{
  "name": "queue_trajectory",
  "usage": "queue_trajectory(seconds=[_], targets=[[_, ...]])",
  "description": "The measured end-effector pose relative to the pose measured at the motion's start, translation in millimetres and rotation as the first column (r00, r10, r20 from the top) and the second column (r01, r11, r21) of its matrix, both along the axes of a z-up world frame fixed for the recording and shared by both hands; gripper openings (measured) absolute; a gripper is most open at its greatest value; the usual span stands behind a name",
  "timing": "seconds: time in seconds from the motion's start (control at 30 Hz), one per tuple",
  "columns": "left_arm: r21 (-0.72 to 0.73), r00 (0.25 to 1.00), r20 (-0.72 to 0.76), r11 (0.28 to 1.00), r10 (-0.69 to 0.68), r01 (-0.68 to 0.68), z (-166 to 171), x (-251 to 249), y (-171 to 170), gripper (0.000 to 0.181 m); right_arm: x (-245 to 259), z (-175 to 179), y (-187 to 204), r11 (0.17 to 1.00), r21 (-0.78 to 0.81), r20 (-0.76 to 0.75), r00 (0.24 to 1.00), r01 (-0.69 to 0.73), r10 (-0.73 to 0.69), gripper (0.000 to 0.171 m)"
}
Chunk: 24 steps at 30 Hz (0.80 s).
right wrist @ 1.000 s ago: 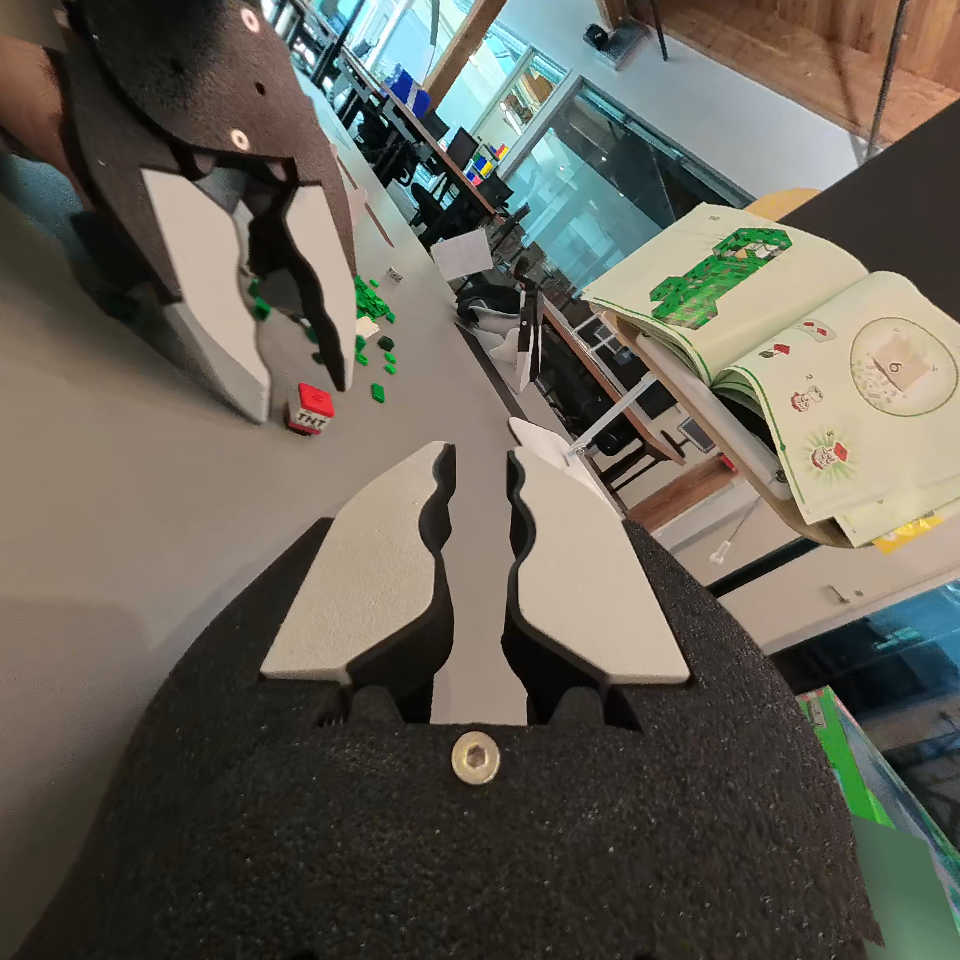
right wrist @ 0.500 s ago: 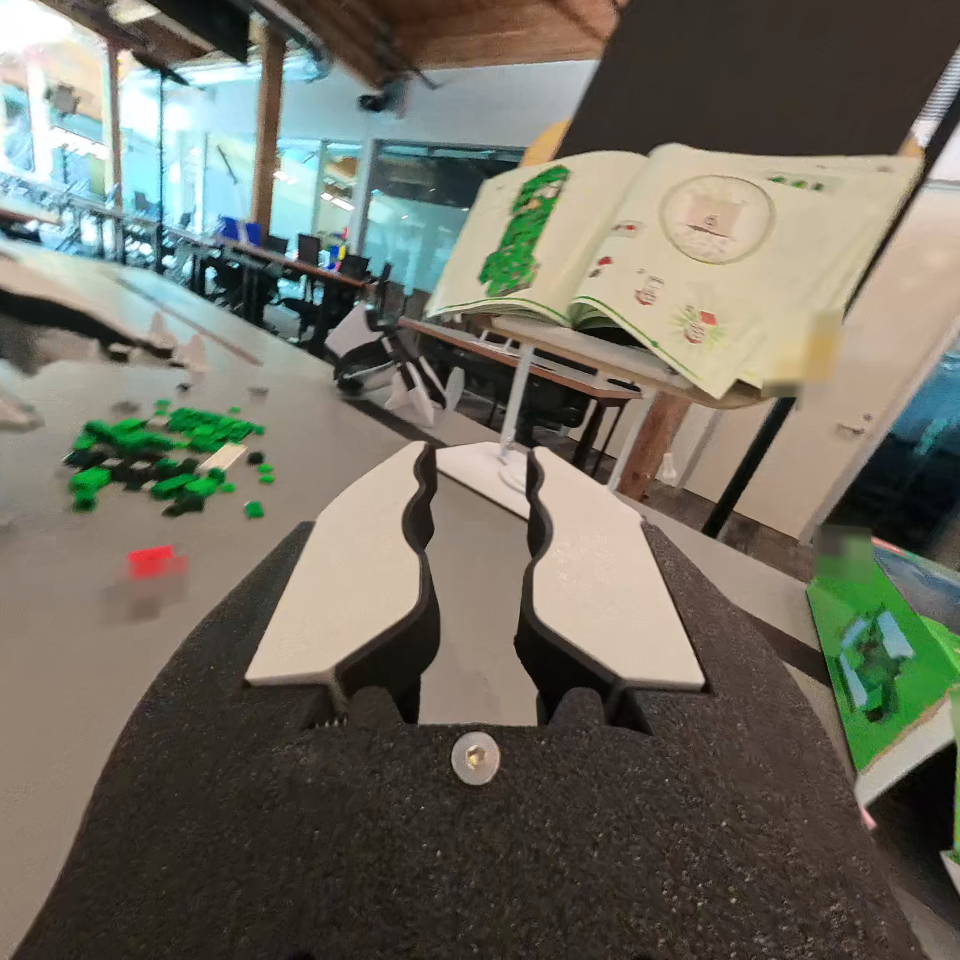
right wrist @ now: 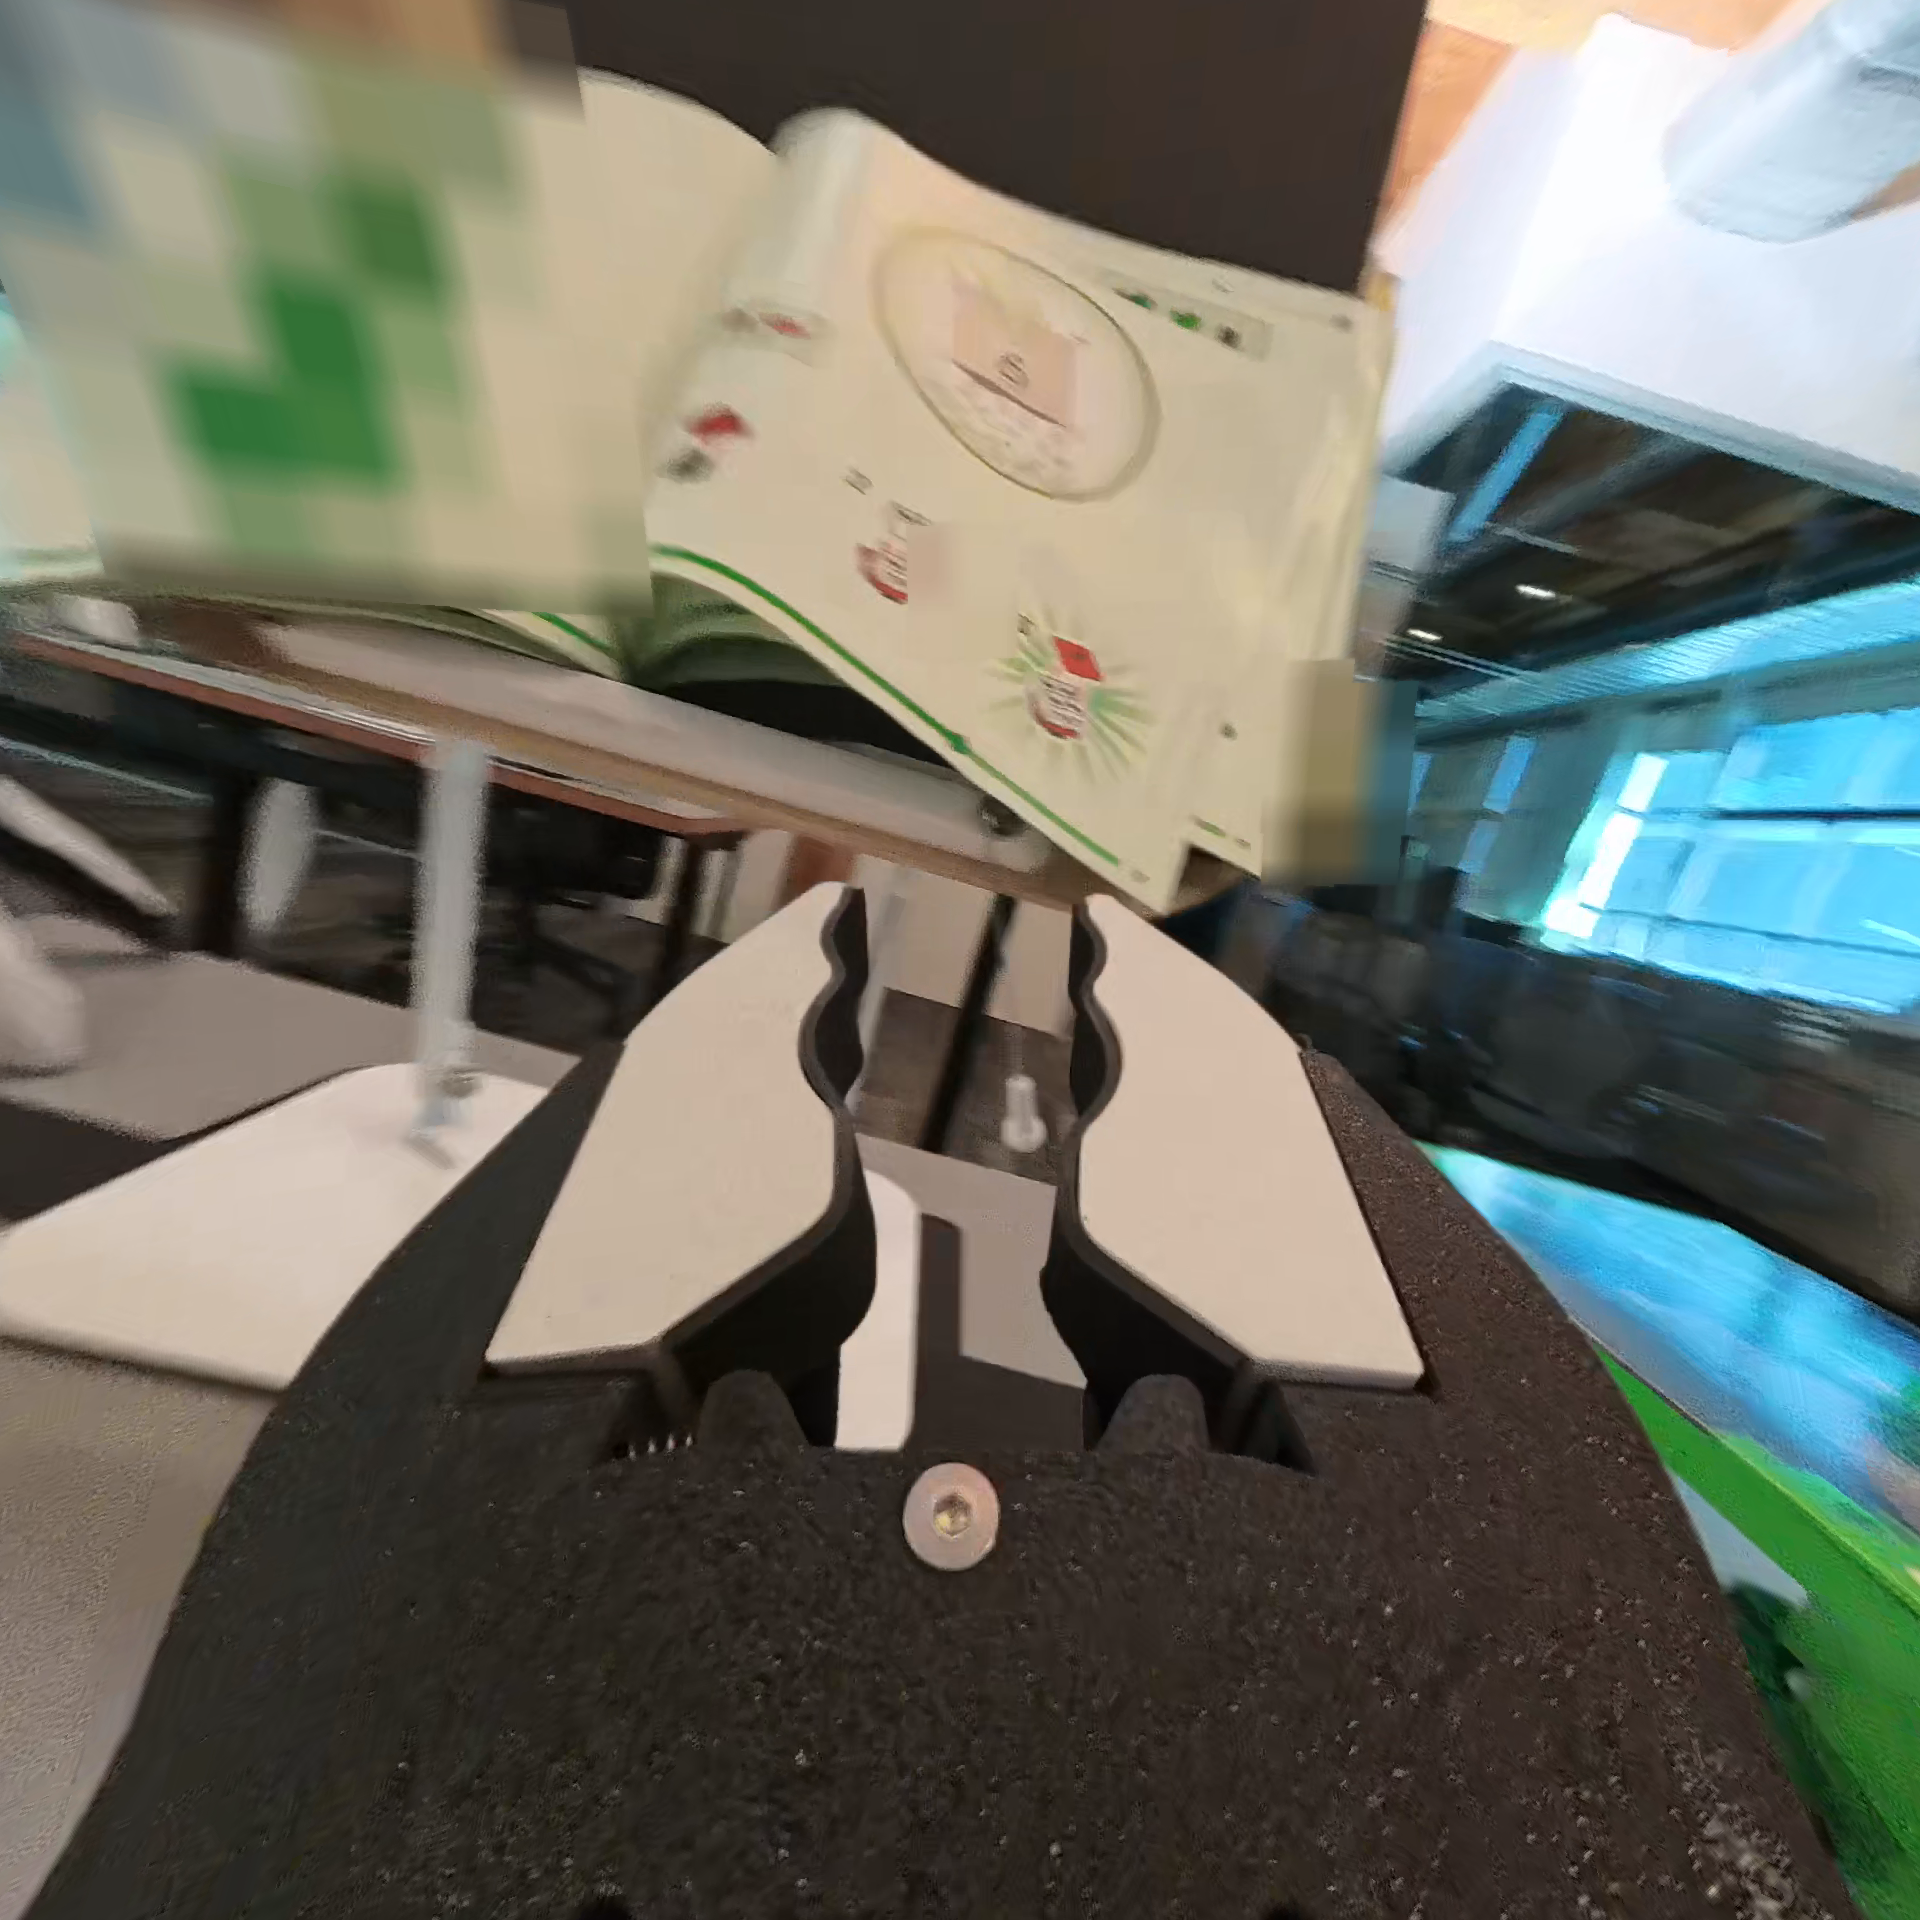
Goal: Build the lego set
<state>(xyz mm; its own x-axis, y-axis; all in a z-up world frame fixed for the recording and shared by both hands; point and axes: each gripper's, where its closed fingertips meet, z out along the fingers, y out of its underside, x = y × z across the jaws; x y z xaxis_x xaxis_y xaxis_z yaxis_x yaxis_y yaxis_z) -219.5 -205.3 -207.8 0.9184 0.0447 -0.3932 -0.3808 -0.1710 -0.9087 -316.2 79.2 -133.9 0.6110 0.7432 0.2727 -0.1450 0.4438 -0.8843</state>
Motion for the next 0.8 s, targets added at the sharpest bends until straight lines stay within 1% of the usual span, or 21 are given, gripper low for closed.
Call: queue_trajectory(seconds=[0.07, 0.13, 0.23, 0.27, 0.33, 0.4, 0.43, 0.53, 0.67, 0.73, 0.77, 0.8], targets=[[-0.011, 1.000, -0.008, 1.000, -0.003, 0.003, -1.6, 1.0, 0.4, 0.050, -5.0, -4.3, 24.0, 0.994, -0.089, -0.035, 0.997, 0.065, -0.068, 0.037], [-0.019, 1.000, -0.024, 1.000, 0.001, -0.001, -3.1, 1.4, 0.7, 0.048, -3.6, 0.0, 38.8, 0.985, -0.166, -0.139, 0.988, 0.046, -0.070, 0.039], [-0.026, 0.999, -0.040, 1.000, 0.005, -0.006, -4.4, 1.5, 0.5, 0.047, 1.5, 9.8, 47.5, 0.966, -0.240, -0.315, 0.949, -0.100, 0.019, 0.043], [-0.027, 0.999, -0.040, 1.000, 0.005, -0.006, -4.6, 1.5, 0.5, 0.046, 2.7, 11.0, 48.8, 0.948, -0.269, -0.367, 0.928, -0.173, 0.066, 0.042], [-0.029, 0.999, -0.036, 1.000, 0.007, -0.008, -4.8, 1.1, 0.4, 0.045, 6.5, 15.9, 48.9, 0.890, -0.297, -0.481, 0.859, -0.347, 0.174, 0.040], [-0.032, 1.000, -0.030, 0.999, 0.007, -0.008, -5.1, 0.7, 0.6, 0.044, 11.4, 18.7, 56.9, 0.843, -0.324, -0.553, 0.809, -0.429, 0.200, 0.035], [-0.033, 1.000, -0.028, 0.999, 0.007, -0.008, -5.2, 0.6, 0.7, 0.044, 9.6, 19.7, 58.5, 0.824, -0.332, -0.557, 0.800, -0.459, 0.222, 0.032], [-0.032, 1.000, -0.026, 0.999, 0.007, -0.008, -5.1, 0.6, 0.5, 0.042, 0.6, 23.6, 53.7, 0.775, -0.336, -0.544, 0.782, -0.536, 0.305, 0.032], [-0.036, 0.999, -0.030, 0.999, 0.014, -0.015, -5.7, -0.1, 1.0, 0.039, -9.1, 18.7, 51.5, 0.753, -0.370, -0.519, 0.794, -0.544, 0.318, 0.032], [-0.038, 0.999, -0.034, 0.999, 0.015, -0.017, -6.1, -0.1, 1.2, 0.039, -12.7, 14.1, 54.9, 0.748, -0.409, -0.495, 0.815, -0.523, 0.300, 0.031], [-0.039, 0.999, -0.035, 0.999, 0.015, -0.017, -6.2, 0.0, 1.3, 0.039, -13.5, 14.2, 54.8, 0.744, -0.411, -0.493, 0.815, -0.526, 0.304, 0.029], [-0.040, 0.999, -0.036, 0.999, 0.016, -0.017, -6.3, -0.1, 1.5, 0.038, -13.1, 15.2, 54.2, 0.740, -0.410, -0.496, 0.811, -0.533, 0.309, 0.020]])
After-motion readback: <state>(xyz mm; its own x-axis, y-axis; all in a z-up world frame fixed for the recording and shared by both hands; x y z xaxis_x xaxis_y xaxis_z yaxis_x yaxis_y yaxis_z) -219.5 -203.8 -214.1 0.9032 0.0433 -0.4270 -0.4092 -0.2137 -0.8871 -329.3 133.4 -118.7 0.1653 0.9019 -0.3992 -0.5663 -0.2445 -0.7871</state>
